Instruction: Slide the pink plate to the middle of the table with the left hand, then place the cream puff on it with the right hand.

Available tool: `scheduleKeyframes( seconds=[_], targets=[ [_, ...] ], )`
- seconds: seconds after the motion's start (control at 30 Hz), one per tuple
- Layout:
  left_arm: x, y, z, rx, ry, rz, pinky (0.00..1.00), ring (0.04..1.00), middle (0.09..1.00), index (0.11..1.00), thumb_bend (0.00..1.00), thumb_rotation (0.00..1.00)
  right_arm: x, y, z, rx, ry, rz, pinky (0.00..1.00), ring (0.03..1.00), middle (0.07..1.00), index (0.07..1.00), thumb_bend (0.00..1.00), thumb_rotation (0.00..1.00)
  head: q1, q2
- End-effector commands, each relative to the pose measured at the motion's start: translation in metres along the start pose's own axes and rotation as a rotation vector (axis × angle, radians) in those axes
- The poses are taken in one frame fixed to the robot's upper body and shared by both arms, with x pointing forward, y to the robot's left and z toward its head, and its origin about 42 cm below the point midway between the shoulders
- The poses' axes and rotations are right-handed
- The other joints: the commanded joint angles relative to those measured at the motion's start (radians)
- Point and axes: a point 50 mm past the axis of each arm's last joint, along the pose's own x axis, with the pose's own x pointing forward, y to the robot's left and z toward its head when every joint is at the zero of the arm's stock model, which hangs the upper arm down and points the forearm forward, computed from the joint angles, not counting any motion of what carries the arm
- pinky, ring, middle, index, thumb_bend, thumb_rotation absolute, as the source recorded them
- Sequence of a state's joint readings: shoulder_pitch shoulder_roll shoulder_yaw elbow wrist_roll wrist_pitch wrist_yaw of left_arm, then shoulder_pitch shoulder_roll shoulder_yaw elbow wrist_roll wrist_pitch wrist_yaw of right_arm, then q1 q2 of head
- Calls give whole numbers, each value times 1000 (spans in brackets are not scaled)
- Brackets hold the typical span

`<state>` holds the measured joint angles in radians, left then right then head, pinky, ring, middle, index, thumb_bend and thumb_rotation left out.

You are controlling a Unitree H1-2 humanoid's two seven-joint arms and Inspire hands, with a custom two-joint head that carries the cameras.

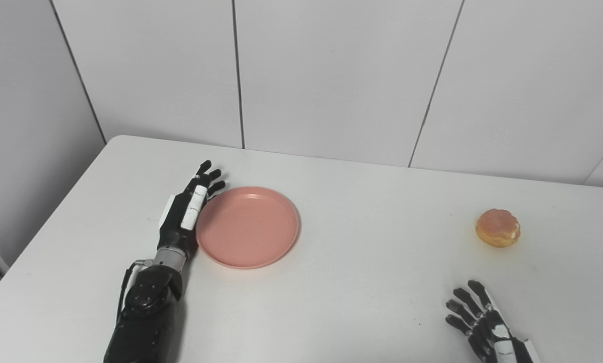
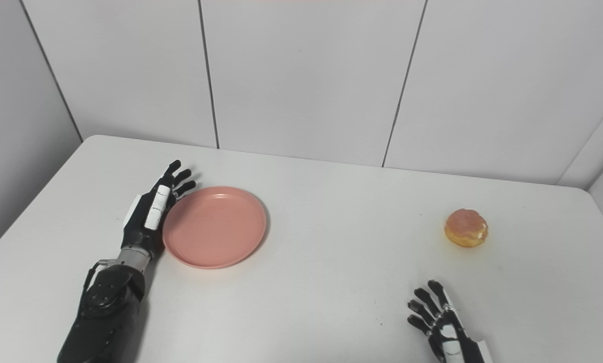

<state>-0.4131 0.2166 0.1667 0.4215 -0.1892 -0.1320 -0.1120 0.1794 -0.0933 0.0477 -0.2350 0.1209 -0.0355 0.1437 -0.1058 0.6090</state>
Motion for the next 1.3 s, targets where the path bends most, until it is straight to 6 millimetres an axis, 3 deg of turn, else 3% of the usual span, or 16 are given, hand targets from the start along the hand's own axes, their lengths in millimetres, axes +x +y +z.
scheduleKeyframes(
  seconds=[0.0, 0.17, 0.27, 0.67, 1.2, 1.27],
  targets=[
    [14, -4, 20, 6, -64, -30, 828, 880, 911, 940, 940, 855, 4, 8, 12, -7, -32, 11, 829, 860, 896, 946, 900, 1000, -12, 2],
    [16, -13, 20, -14, -61, -69, 833, 891, 920, 943, 915, 847, 8, 16, 14, -9, -29, 9, 837, 861, 894, 945, 919, 1000, -35, 8],
    [14, -22, 18, -16, -52, -93, 757, 875, 916, 936, 878, 851, 10, 19, 14, -9, -29, 11, 843, 863, 895, 945, 931, 1000, -45, 10],
    [6, -52, 2, -78, -10, -140, 837, 889, 929, 932, 875, 846, 15, 32, 17, -16, -33, 13, 823, 853, 885, 938, 939, 1000, -121, 23],
    [-18, -84, 23, -50, -45, -222, 860, 920, 957, 953, 898, 870, 23, 51, 16, -11, -31, 12, 824, 858, 883, 937, 923, 1000, -226, 23],
    [-21, -88, 26, -63, -42, -235, 898, 932, 961, 953, 908, 858, 24, 52, 16, -11, -30, 12, 823, 856, 884, 937, 916, 1000, -232, 23]
  ],
)
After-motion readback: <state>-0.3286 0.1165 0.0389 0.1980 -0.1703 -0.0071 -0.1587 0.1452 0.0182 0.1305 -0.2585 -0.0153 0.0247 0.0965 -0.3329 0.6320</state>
